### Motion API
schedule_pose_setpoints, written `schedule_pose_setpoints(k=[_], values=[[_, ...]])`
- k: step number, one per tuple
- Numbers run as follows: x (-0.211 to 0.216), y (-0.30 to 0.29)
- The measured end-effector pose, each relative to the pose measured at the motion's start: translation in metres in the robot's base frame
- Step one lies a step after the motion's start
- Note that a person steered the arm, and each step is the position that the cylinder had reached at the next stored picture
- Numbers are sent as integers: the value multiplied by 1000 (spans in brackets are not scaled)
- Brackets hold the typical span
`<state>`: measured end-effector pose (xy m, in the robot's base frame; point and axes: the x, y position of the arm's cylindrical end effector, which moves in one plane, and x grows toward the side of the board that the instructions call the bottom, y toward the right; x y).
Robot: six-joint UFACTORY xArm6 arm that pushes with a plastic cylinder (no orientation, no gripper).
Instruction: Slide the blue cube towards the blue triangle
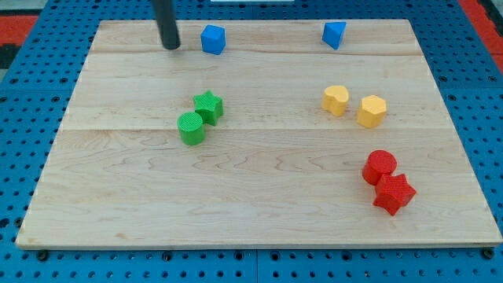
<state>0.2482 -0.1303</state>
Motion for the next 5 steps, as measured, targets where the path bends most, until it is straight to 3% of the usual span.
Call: schedule_pose_setpoints(k=[1, 2, 4, 5], values=[[-4, 40], [-6, 133], [-16, 135], [-41, 167]])
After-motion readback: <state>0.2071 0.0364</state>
